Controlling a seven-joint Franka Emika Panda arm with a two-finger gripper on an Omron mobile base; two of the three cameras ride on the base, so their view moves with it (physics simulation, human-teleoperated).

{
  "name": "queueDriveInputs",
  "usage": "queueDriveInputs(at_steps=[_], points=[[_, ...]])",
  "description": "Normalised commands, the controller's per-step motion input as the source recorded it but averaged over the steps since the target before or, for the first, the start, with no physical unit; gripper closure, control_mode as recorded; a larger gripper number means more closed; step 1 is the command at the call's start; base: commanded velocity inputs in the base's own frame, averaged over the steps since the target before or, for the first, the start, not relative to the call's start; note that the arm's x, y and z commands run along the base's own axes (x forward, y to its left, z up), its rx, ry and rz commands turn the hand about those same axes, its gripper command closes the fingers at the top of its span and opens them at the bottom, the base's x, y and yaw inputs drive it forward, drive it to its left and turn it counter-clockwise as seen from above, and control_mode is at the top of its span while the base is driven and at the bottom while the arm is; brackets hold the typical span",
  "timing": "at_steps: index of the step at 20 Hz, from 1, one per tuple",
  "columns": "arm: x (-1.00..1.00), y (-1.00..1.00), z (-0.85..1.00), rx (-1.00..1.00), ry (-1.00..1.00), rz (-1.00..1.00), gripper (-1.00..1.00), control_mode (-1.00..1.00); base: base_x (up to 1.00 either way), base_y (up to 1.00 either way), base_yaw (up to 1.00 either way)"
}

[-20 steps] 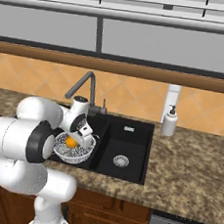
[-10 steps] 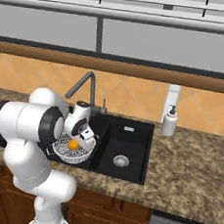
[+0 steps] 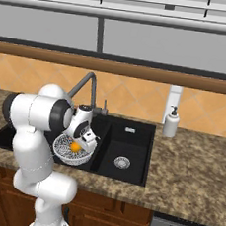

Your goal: Put the colander in the sink, put the orange, orange in the colander, and turn on the sink faucet and pour water over the colander.

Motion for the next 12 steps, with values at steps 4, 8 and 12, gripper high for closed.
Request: queueDriveInputs(at_steps=[4,8,12], points=[[0.06,0.0,-0.41,0.0,0.0,0.0,1.0,-1.0,0.0,0.0,0.0],[0.0,0.0,-0.44,0.0,0.0,0.0,1.0,-1.0,0.0,0.0,0.0],[0.0,0.0,-0.39,0.0,0.0,0.0,1.0,-1.0,0.0,0.0,0.0]])
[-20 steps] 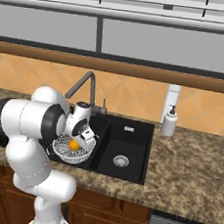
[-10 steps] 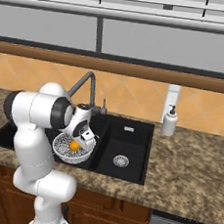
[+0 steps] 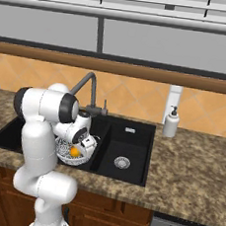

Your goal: Put the colander in the sink, put the orange, orange in the colander, and turn on the sink faucet and pour water over the colander.

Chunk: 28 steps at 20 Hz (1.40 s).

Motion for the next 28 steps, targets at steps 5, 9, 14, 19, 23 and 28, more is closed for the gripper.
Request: queueDriveInputs(at_steps=[5,9,14,19,23,28], points=[[0.0,0.0,-0.1,0.0,0.0,0.0,1.0,-1.0,0.0,0.0,0.0],[0.03,0.0,0.0,0.0,0.0,0.0,-1.0,-1.0,0.0,0.0,0.0],[0.19,0.0,0.0,0.0,0.0,0.0,-1.0,-1.0,0.0,0.0,0.0],[0.27,0.0,0.0,0.0,0.0,0.0,-1.0,-1.0,0.0,0.0,0.0],[0.03,0.0,0.0,0.0,0.0,0.0,-1.0,-1.0,0.0,0.0,0.0],[-0.01,0.0,0.12,0.0,-0.07,0.0,-1.0,-1.0,0.0,0.0,0.0]])
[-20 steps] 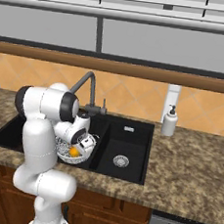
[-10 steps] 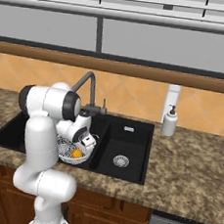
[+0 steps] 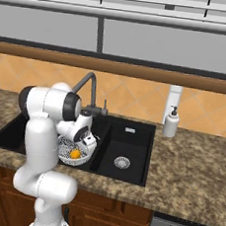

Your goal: Put the colander in the sink, put the orange, orange in the colander, and turn on the sink faucet and pour water over the colander.

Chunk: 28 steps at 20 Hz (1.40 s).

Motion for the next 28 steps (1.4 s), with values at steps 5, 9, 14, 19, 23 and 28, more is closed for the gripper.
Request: queueDriveInputs(at_steps=[5,9,14,19,23,28], points=[[-0.29,-0.04,0.62,-0.03,-0.14,0.0,-1.0,-1.0,0.0,0.0,0.0],[-0.34,0.0,0.87,-0.03,-0.11,0.0,-1.0,-1.0,0.0,0.0,0.0],[-0.44,0.0,0.87,-0.03,-0.05,0.0,-1.0,-1.0,0.0,0.0,0.0],[-0.55,0.05,0.65,-0.04,0.0,0.0,-1.0,-1.0,0.0,0.0,0.0],[-0.55,0.22,0.45,-0.03,0.0,0.02,-1.0,-1.0,0.0,0.0,0.0],[-0.39,0.58,0.45,-0.07,0.0,0.03,-1.0,-1.0,0.0,0.0,0.0]])
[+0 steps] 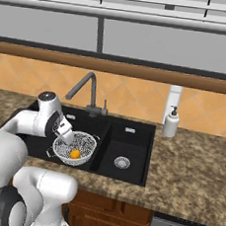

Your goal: Put the colander in the sink, put the orange, orange in the colander, and turn on the sink faucet and pour water over the colander.

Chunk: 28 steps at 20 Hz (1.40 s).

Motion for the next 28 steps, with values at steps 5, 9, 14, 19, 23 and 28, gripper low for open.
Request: queueDriveInputs(at_steps=[5,9,14,19,23,28], points=[[-0.25,0.71,0.43,-0.07,0.0,0.02,-1.0,-1.0,0.0,0.0,0.0],[-0.16,0.73,0.38,-0.06,0.0,0.01,-1.0,-1.0,0.0,0.0,0.0],[-0.04,0.81,0.3,-0.05,0.01,0.03,-1.0,-1.0,0.0,0.0,0.0],[0.0,0.68,0.17,0.0,0.01,0.08,-1.0,-1.0,0.0,0.0,0.0],[0.0,0.44,0.05,0.0,0.04,0.19,-1.0,-1.0,0.0,0.0,0.0],[0.0,0.45,0.0,0.06,0.1,0.28,-1.0,-1.0,0.0,0.0,0.0]])
